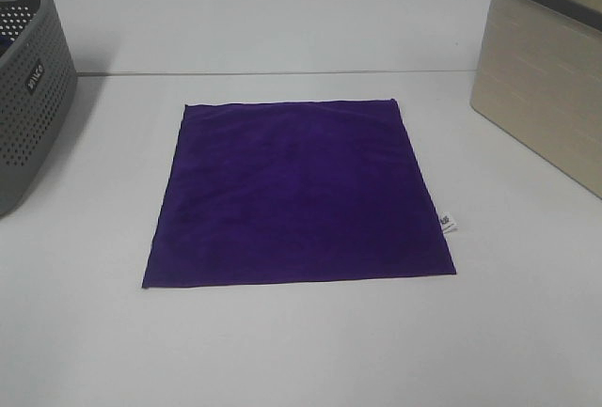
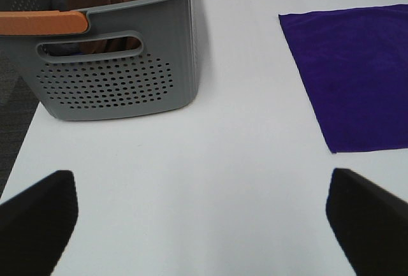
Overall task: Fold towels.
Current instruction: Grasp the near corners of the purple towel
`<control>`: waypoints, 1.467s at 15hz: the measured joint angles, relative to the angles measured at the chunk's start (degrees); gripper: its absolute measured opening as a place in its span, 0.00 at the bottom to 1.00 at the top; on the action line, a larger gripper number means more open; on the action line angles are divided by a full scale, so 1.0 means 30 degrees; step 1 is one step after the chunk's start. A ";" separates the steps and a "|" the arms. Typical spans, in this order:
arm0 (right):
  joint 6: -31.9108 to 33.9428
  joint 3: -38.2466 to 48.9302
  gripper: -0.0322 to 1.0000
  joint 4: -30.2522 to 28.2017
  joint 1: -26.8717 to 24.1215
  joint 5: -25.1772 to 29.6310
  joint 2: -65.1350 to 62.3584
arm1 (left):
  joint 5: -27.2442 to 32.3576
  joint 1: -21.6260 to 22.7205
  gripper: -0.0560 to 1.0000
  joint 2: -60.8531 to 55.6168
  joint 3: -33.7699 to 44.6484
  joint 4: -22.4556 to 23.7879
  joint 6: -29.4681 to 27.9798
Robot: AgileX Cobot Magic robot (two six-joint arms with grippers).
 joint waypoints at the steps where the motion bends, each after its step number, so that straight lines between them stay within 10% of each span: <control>1: 0.0000 0.0000 0.98 0.0000 0.0000 0.0000 0.0000 | 0.0000 0.0000 0.99 0.0000 0.0000 0.0000 0.0000; 22: 0.0000 0.0000 0.98 0.0000 0.0000 0.0000 0.0000 | 0.0000 0.0000 0.99 0.0000 0.0000 0.0000 0.0000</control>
